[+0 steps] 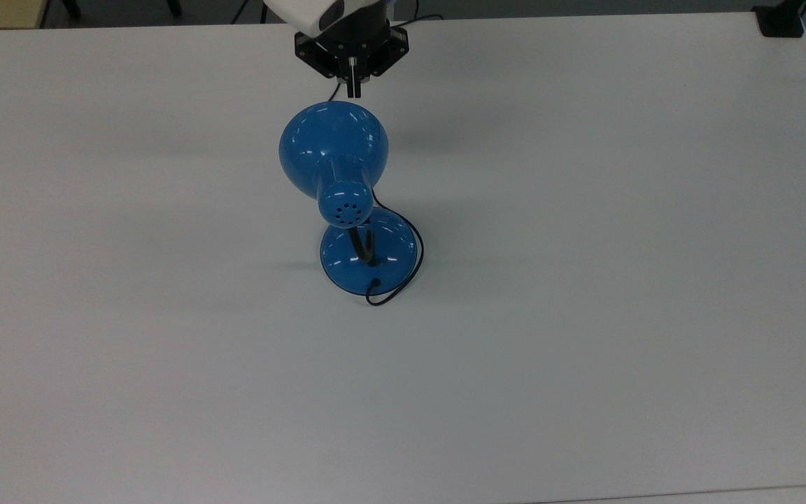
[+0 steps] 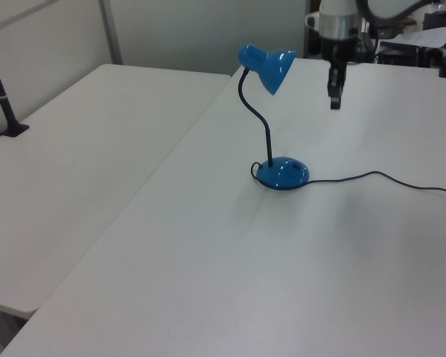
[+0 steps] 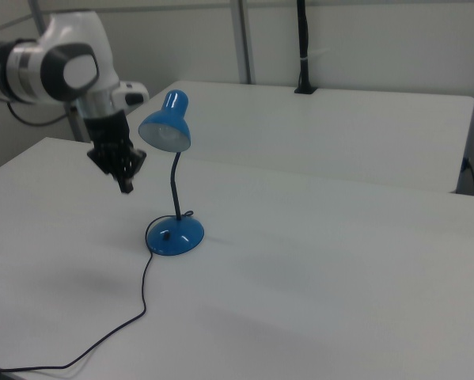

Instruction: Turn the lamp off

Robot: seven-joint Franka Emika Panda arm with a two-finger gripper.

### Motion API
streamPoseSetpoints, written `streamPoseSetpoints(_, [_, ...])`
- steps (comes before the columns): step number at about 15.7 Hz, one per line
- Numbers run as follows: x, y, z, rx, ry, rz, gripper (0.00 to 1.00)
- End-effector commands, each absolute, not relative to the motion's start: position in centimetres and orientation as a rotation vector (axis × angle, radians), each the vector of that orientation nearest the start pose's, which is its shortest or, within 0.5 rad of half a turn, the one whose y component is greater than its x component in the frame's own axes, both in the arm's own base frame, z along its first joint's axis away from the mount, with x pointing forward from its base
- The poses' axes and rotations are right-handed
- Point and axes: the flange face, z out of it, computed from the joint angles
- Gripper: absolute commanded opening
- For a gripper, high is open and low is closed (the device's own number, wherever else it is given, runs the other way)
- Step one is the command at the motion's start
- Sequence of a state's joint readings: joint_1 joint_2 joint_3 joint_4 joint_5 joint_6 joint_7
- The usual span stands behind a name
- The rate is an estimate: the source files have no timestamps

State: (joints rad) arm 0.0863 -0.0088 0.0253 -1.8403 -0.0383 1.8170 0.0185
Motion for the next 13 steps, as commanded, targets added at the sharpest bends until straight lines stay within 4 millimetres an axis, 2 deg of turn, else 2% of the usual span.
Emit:
streamPoseSetpoints(1, [56.5,5.3,56.7,-3.186,-0.095,-0.027,0.33])
streamPoseSetpoints(2, [56.6,5.1,57.9,-3.185,-0.088,-0.049,0.56])
streamPoseSetpoints(3, [56.7,5.1,58.8,-3.183,-0.083,-0.078,0.68])
streamPoseSetpoints(4, [56.8,4.9,59.5,-3.18,-0.072,-0.1,0.92])
streamPoseSetpoints(5, [56.8,4.7,59.6,-3.18,-0.052,-0.1,1.0])
streamPoseSetpoints(9, [56.3,3.6,60.4,-3.183,0.002,-0.093,1.0])
streamPoseSetpoints(11, [56.1,2.4,61.7,-3.183,0.022,-0.09,1.0])
streamPoseSetpoints(13, [55.7,1.9,62.2,-3.186,0.035,-0.038,1.0])
